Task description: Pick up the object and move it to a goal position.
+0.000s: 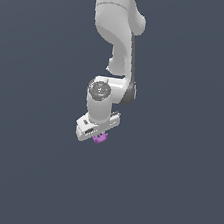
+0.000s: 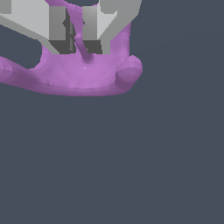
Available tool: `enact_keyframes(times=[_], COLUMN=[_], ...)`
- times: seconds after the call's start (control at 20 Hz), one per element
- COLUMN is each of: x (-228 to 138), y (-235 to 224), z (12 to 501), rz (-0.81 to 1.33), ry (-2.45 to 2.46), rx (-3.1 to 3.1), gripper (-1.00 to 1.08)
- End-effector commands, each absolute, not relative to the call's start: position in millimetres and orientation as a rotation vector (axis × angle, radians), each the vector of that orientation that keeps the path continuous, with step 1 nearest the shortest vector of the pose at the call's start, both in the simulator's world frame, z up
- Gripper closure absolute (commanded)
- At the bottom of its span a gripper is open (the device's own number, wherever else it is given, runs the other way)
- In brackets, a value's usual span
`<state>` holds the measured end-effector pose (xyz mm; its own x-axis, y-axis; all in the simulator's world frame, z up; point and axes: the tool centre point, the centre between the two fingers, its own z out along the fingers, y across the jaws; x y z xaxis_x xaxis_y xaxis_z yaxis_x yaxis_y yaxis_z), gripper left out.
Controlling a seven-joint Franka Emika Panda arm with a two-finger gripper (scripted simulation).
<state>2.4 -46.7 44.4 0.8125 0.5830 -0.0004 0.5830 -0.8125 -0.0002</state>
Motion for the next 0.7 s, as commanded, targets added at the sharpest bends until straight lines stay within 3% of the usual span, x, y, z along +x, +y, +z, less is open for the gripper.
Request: enact_keyframes(times=[0.0,0.65], x=[11,75], y=[-43,-17], z=[47,68], rz=[0.0,0.0], ry=[-0.962,-0.962], rx=[-2.991,-2.991], gripper=[1.08,1.08])
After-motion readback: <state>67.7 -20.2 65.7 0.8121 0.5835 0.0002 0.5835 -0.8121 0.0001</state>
